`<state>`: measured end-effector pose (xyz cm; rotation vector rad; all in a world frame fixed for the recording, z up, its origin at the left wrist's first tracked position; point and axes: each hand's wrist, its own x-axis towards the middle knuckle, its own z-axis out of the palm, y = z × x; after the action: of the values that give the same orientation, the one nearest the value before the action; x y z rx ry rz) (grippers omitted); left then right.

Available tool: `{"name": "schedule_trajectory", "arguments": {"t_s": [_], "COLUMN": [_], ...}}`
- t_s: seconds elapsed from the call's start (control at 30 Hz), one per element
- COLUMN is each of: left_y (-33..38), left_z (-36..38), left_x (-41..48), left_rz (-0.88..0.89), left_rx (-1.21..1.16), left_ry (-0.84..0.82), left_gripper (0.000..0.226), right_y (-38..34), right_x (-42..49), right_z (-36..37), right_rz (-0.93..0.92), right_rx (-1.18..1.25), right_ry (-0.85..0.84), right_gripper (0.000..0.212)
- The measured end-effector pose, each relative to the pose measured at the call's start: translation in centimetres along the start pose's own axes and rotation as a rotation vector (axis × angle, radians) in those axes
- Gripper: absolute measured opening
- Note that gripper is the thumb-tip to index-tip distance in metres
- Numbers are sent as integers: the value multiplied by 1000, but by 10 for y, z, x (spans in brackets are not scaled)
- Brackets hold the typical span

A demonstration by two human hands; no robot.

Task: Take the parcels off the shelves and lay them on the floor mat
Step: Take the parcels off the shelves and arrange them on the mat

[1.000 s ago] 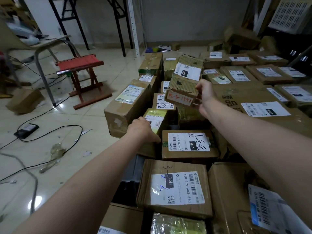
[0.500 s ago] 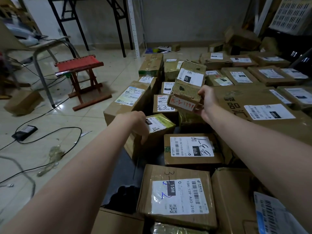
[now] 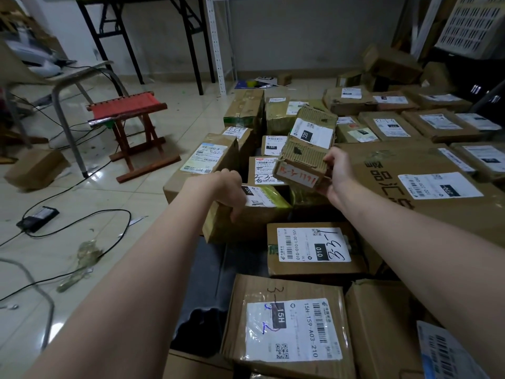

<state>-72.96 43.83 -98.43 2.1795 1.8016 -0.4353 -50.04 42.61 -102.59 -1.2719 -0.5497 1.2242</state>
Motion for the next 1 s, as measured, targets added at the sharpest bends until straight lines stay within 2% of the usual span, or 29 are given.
{"name": "schedule_trajectory", "arguments": {"t_s": [0.3, 0.43, 0.53, 0.67, 0.77, 0.8, 0.9, 0.93, 1.0], "left_y": [-3, 1, 2, 5, 10, 12, 17, 18, 18], "left_z": [-9, -4, 6, 13, 7, 5, 8, 12, 26], "left_x": [-3, -3, -8, -16, -25, -25, -27, -26, -20], "left_rz": [39, 10, -40, -209, -261, -265, -271, -265, -225], "left_rx": [0, 38, 78, 17, 80, 93, 35, 22, 8], "left_ry": [-14, -15, -100, -355, -339, -366, -491, -446, -220], "left_gripper": [94, 100, 104, 125, 91, 86, 91, 98, 109], "right_y": [-1, -1, -2, -5, -6, -7, -7, -8, -8], "right_x": [-5, -7, -8, -10, -11, -11, -12, -12, -13], "right_z": [3, 5, 7, 6, 5, 4, 3, 2, 2], "right_rz": [-3, -6, -8, -28, -30, -33, -35, -36, -40], "right_rx": [17, 4, 10, 24, 17, 15, 11, 10, 12], "right_ry": [8, 4, 6, 11, 27, 30, 36, 38, 46], "right_gripper": [45, 46, 42, 38, 35, 34, 37, 38, 40]}}
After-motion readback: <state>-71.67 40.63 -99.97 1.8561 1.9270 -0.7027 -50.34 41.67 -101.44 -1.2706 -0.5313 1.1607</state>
